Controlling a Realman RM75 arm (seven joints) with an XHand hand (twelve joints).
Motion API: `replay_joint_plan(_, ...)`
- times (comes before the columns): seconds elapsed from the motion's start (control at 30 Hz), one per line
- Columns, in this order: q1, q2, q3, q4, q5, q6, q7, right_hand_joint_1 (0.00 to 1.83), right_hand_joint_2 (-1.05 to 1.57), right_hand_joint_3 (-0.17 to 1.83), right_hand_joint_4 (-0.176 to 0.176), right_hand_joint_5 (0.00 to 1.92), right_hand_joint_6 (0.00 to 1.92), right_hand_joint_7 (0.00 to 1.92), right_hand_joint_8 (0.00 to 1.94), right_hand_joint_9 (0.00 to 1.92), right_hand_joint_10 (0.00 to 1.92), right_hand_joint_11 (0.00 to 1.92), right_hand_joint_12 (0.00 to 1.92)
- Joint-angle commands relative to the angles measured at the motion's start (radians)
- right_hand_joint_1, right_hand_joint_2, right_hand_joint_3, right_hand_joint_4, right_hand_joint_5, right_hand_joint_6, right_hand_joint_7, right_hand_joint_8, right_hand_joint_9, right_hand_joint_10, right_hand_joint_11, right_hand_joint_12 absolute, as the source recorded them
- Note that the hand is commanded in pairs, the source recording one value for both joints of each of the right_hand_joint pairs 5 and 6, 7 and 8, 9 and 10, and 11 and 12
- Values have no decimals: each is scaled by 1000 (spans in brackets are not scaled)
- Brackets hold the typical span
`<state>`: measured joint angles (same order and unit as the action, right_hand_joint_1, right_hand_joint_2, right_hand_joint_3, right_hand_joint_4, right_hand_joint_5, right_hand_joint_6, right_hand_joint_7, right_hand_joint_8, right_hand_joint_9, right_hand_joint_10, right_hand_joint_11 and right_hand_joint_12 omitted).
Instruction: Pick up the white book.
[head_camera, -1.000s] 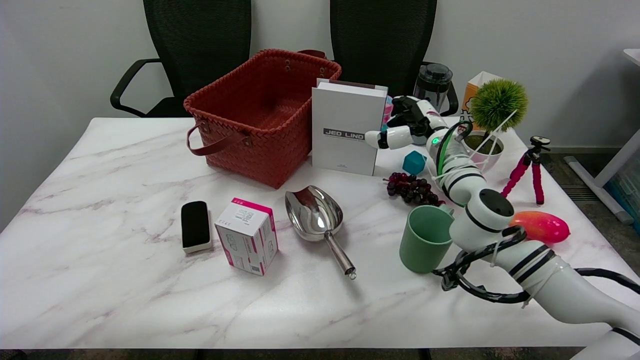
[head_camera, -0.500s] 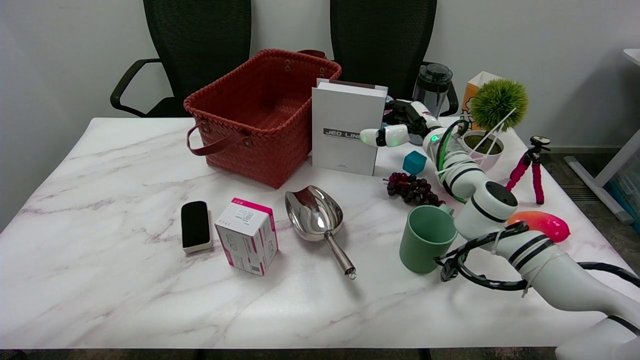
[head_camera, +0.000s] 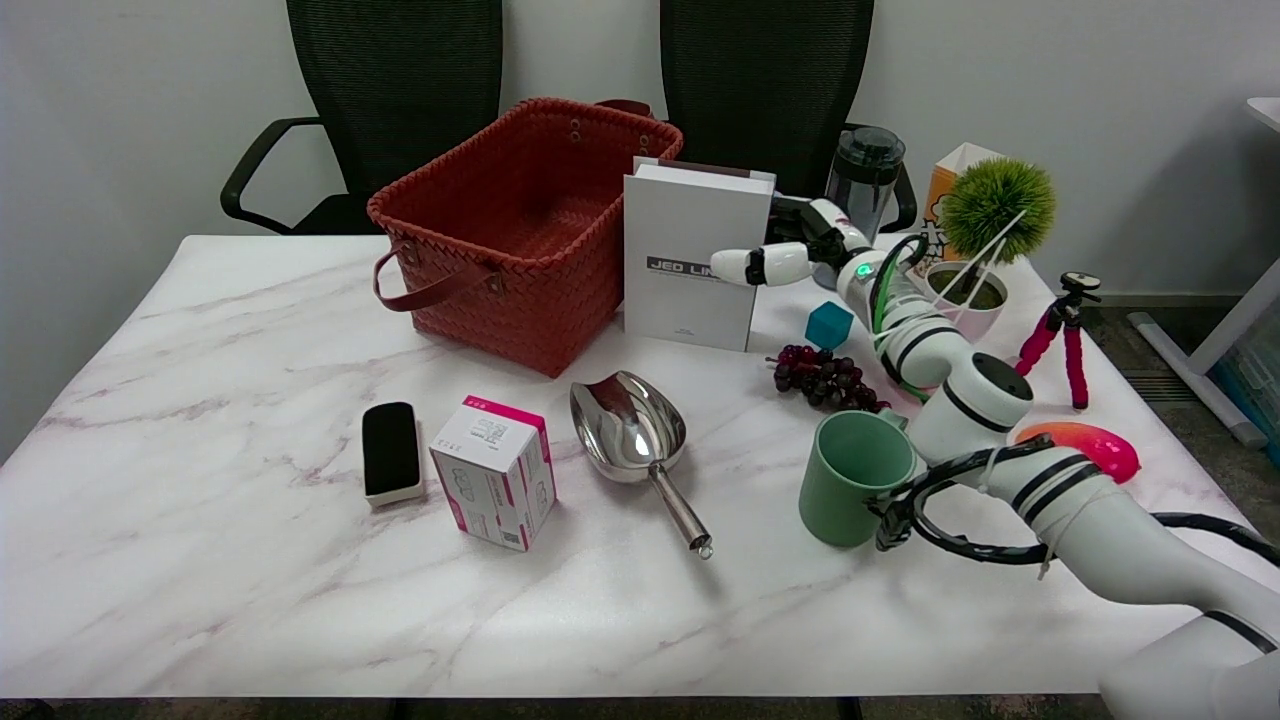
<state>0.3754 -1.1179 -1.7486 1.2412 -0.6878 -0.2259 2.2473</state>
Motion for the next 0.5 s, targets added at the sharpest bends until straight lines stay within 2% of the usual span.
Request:
replay_joint_plan(0.03,47,-6,-4,-89,89,130,14,1063,10,919,0,461,461,555,555,432,432,354,354)
replay_joint_plan(0.23,47,-6,-5,-106,93,143,15,1067,27,899,0,470,470,552,552,433,433,347,347)
replay_joint_plan(0.5,54,-6,4,-150,174,214,13,1104,48,849,0,517,517,551,551,436,436,329,329)
